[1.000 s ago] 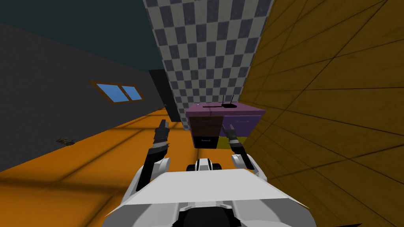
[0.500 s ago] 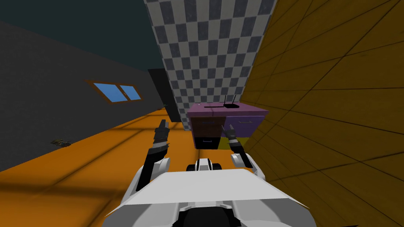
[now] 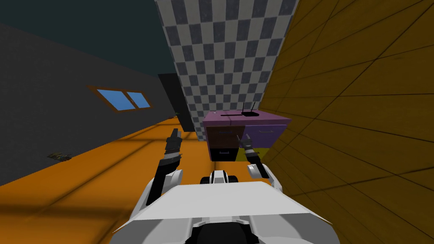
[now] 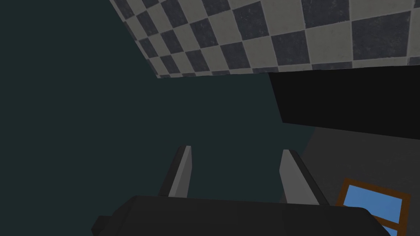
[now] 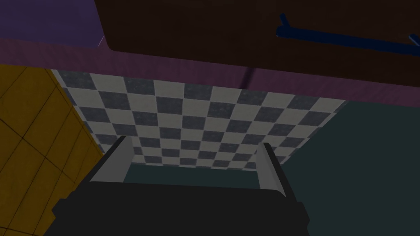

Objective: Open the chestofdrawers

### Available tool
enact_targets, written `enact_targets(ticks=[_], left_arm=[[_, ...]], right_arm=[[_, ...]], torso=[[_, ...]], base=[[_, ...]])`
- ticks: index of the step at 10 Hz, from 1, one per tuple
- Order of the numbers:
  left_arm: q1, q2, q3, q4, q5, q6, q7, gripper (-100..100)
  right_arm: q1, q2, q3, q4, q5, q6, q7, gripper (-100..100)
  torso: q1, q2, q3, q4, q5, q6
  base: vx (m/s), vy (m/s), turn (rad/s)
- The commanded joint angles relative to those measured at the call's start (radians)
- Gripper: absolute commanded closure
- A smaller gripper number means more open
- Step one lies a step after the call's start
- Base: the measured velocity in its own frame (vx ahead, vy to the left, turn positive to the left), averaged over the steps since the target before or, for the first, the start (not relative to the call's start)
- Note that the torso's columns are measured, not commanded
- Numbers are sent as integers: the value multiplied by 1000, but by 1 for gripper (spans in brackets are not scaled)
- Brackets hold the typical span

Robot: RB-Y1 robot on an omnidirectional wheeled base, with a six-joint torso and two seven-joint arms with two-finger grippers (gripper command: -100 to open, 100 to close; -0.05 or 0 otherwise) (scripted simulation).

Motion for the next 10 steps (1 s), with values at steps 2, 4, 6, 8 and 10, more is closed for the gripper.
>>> enact_targets(ticks=[2, 4, 6, 8, 10], left_arm=[[0, 0, 0, 0, 0, 0, 0, 0], [0, 0, 0, 0, 0, 0, 0, 0], [0, 0, 0, 0, 0, 0, 0, 0], [0, 0, 0, 0, 0, 0, 0, 0], [0, 0, 0, 0, 0, 0, 0, 0]], right_arm=[[-19, 2, 0, 26, 11, 11, 97, -100], [-36, 4, -1, 49, 20, 19, 146, -100], [-52, 6, -1, 73, 30, 27, 201, -100], [-52, 6, -1, 73, 30, 27, 246, -100], [-69, 9, -1, 95, 41, 35, 309, -100]], torso=[[-1, 0, 0, 0, 0, 0], [-1, 2, 1, 0, 0, 0], [0, 0, 0, 0, 0, 0], [0, 0, 0, 0, 0, 0], [-1, 0, 1, 0, -1, 0]], base=[[35, 65, -32], [13, 51, -22], [31, 83, -35], [20, 60, -13], [24, 64, -38]])
